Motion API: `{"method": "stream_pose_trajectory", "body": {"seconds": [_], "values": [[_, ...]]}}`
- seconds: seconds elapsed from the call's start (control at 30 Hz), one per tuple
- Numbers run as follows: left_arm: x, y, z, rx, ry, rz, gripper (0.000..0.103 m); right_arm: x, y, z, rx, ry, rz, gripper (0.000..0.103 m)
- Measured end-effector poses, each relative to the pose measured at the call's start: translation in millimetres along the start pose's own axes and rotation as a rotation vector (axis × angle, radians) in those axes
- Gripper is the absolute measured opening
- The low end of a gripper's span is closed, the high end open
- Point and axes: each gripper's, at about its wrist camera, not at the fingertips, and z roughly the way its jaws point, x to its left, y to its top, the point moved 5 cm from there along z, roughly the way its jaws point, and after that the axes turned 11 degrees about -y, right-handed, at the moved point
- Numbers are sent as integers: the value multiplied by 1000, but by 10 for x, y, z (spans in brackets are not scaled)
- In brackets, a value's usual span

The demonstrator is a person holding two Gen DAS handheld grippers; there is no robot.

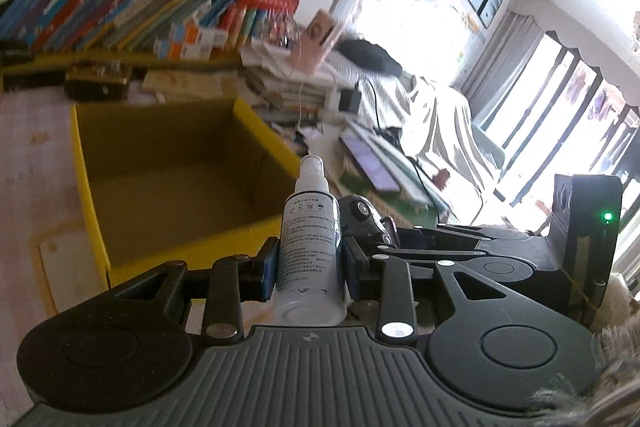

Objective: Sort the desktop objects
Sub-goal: 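Lower the truck into the yellow box and open the right tool while the left tool releases the bottle inside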

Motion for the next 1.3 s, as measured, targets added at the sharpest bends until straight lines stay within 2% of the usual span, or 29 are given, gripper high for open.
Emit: {"method": "stream_pose_trajectory", "body": {"seconds": [0.2, 0.43, 0.6, 0.77, 0.9, 1.0, 1.3], "values": [[94, 231, 60, -35, 63, 11, 30, 24, 289, 179, -46, 51, -52, 44], [365, 392, 256, -37, 172, -3, 30, 136, 516, 559, -44, 105, -157, 44], [605, 488, 507, 5, 243, 1, 30, 227, 636, 966, -5, 99, -261, 44], [914, 556, 770, 63, 322, -9, 31, 338, 678, 1426, 70, 106, -369, 44], [1115, 585, 953, 122, 376, 0, 30, 463, 669, 1733, 130, 112, -514, 44], [1247, 596, 1083, 169, 419, 2, 31, 587, 664, 1871, 141, 110, -632, 44], [1447, 582, 1255, 252, 516, 14, 31, 846, 612, 2195, 240, 129, -811, 44]]}}
